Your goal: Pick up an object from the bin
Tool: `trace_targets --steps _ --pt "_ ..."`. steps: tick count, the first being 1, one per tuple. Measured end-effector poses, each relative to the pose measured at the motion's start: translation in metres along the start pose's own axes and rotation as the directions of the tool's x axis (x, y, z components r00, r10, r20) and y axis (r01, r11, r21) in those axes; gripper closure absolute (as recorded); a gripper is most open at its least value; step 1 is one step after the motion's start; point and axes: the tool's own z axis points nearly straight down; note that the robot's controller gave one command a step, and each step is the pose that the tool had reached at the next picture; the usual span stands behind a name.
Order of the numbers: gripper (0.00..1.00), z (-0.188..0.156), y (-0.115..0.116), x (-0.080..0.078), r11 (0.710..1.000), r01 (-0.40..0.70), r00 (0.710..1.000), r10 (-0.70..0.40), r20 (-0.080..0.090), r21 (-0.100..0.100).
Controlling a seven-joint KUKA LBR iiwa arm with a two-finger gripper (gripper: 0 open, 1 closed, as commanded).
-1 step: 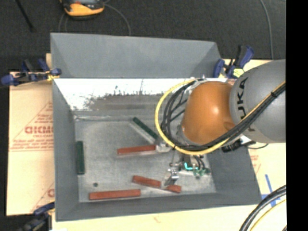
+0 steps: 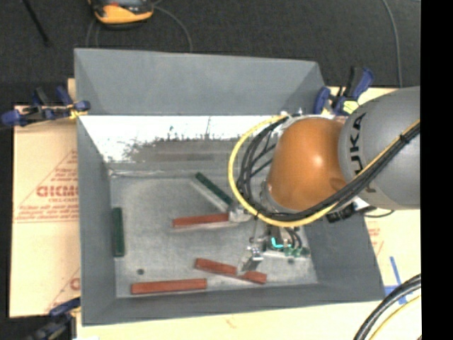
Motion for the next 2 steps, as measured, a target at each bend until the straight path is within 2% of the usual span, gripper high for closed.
trace_targets --steps 1,2 --pt "1.00 0.0838 0.0170 0.0007 0.999 0.049 0.999 -0.049 -0.004 0.002" --pt "1.00 0.0838 0.0170 0.0007 0.999 0.049 0.999 -0.049 -0.004 0.001"
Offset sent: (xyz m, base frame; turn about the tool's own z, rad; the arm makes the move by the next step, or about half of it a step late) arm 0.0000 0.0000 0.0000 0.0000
